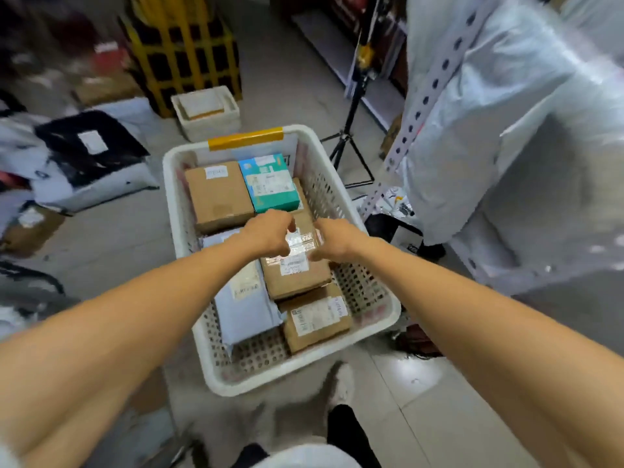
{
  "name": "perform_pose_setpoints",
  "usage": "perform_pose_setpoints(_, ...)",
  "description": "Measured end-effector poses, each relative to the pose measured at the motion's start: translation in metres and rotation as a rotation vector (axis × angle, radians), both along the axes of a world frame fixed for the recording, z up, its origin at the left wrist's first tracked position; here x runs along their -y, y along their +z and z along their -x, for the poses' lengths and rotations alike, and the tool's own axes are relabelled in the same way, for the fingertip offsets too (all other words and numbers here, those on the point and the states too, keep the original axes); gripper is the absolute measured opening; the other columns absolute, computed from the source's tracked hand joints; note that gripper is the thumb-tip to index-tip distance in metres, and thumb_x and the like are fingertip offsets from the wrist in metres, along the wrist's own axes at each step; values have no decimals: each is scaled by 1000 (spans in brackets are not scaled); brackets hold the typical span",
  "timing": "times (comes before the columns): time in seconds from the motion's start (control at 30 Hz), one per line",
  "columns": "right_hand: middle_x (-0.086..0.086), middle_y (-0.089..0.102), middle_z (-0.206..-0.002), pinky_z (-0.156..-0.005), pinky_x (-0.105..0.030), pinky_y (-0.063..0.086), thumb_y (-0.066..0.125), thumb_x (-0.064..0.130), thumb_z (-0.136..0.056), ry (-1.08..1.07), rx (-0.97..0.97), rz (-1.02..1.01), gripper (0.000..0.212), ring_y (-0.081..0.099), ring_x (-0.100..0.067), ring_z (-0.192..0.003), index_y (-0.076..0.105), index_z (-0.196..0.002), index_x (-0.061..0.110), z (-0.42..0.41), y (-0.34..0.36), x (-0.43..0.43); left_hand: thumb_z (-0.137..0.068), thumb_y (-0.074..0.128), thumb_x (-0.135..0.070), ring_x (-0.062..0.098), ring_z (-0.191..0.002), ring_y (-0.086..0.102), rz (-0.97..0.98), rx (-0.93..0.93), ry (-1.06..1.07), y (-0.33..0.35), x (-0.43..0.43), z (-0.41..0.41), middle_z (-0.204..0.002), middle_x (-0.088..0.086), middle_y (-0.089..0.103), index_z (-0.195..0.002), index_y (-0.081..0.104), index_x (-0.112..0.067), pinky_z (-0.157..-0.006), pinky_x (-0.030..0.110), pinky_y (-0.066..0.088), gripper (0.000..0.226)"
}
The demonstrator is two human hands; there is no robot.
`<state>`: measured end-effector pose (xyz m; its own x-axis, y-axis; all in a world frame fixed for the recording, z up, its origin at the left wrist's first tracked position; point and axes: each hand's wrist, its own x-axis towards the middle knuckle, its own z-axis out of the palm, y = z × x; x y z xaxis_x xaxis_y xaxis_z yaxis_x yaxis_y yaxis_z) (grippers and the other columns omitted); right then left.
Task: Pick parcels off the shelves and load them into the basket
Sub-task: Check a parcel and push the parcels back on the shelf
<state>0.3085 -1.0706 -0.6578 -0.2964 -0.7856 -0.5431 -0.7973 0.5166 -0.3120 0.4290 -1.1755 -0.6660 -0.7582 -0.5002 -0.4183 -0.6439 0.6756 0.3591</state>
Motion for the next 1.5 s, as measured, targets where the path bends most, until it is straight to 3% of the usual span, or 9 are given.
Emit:
perform_pose_setpoints(0.07, -9, 56, -121, -76, -33, 43, 74, 39, -80, -18, -33, 25, 57, 54, -27, -105, 49, -124, 10, -8, 30, -15, -74, 77, -20, 22, -105, 57, 32, 18, -119, 28, -12, 2, -119, 3, 59, -120, 57, -18, -87, 39, 52, 51)
perform_pose_setpoints(0.17, -8, 59, -119, -86, -38, 51, 75, 36, -76, -68, -66, 57, 57, 57, -26, -102, 52, -124, 15, -10, 73, -44, -73, 78, -27, 23, -102, 59, 113, 24, -269, 65, -36, 13, -116, 3, 60, -117, 58, -18, -85, 39, 52, 49)
perform_pose_setpoints(0.3, -10, 58, -111, -81, -40, 49, 71, 31, -82, -130, -117, 74, 43, 56, -30, -100, 53, -114, 8, -4, 124, -97, -74, 77, -32, 26, -104, 58, 238, 15, -415, 108, -76, 33, -116, 4, 59, -117, 56, -19, -82, 36, 51, 49)
perform_pose_setpoints(0.47, -15, 57, -126, -92, -45, 49, 72, 38, -82, -261, -161, 41, 62, 57, -31, -108, 51, -129, 4, 10, 155, -188, -72, 78, -31, 25, -100, 59, 245, 8, -596, 143, -139, 58, -111, 3, 62, -114, 60, -20, -81, 38, 52, 46)
perform_pose_setpoints(0.63, -10, 52, -130, -86, -31, 44, 69, 42, -85, -466, -189, 117, 67, 52, -26, -113, 45, -137, 7, 28, 189, -295, -76, 75, -34, 25, -95, 59, 241, -69, -796, 180, -221, 101, -107, 4, 63, -111, 60, -15, -76, 37, 51, 42)
perform_pose_setpoints(0.8, -11, 57, -126, -86, -30, 44, 71, 41, -84, -722, -282, 135, 67, 55, -27, -113, 47, -136, 6, 24, 218, -420, -77, 73, -30, 20, -89, 58, 184, -176, -969, 213, -338, 148, -98, 0, 62, -107, 63, -15, -78, 35, 52, 36)
perform_pose_setpoints(1.17, -7, 59, -118, -85, -34, 52, 73, 38, -82, -1285, -479, 56, 55, 57, -22, -101, 54, -127, 13, -62, 269, -696, -71, 78, -34, 25, -97, 62, 204, -330, -1407, 266, -642, 167, -105, 4, 65, -105, 66, -22, -81, 35, 54, 38)
perform_pose_setpoints(1.4, -5, 58, -117, -84, -34, 50, 72, 31, -82, -1623, -587, 3, 47, 56, -20, -100, 55, -122, 14, -151, 317, -804, -75, 75, -35, 25, -93, 61, 240, -512, -1744, 313, -799, 131, -108, 7, 65, -114, 65, -18, -71, 31, 50, 43)
perform_pose_setpoints(1.5, -6, 60, -116, -80, -32, 50, 72, 32, -82, -1771, -626, -66, 48, 58, -20, -97, 54, -123, 13, -180, 329, -832, -78, 73, -33, 24, -96, 61, 196, -575, -1892, 326, -853, 121, -110, 6, 64, -114, 66, -17, -74, 31, 50, 40)
